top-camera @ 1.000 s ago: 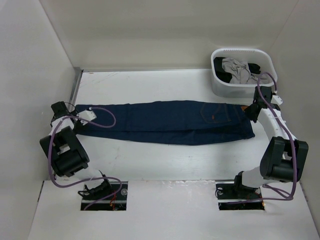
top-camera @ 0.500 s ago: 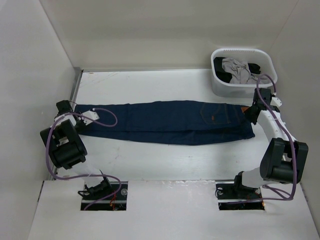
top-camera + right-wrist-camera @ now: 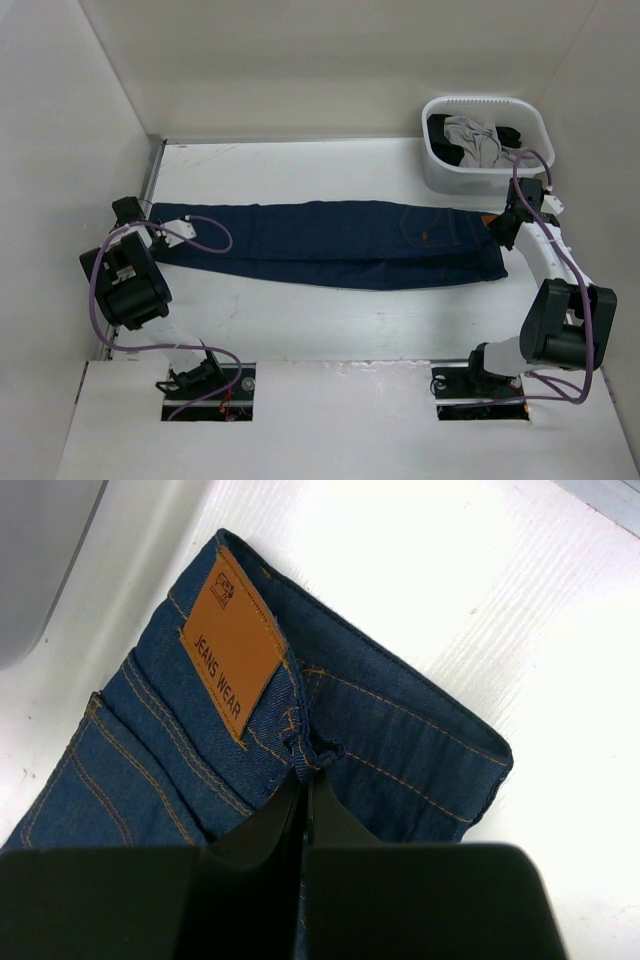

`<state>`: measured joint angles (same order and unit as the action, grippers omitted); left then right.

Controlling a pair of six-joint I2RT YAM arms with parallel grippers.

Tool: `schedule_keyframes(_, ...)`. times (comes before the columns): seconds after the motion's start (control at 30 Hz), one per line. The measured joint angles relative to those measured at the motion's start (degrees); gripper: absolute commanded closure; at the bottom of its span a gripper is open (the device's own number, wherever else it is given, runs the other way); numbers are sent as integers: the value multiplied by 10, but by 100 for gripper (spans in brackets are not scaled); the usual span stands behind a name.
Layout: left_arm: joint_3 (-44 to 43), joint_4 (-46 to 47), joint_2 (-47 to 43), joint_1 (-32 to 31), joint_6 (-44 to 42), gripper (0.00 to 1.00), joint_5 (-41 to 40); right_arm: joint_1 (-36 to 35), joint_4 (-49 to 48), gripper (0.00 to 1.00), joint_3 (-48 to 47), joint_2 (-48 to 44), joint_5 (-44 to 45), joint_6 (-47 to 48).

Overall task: Fold and stack the trousers
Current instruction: Fold the trousers

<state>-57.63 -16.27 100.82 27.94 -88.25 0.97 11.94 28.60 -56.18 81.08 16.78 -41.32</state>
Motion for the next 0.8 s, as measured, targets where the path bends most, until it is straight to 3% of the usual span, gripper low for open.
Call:
schedule_keyframes(0.23, -15, -11, 2, 6, -35, 60, -8, 0, 0, 100, 0, -2, -1, 2)
schedule_keyframes(0.8, -47, -23, 40, 3, -11, 60, 1, 0, -3, 100, 6, -12, -1, 6)
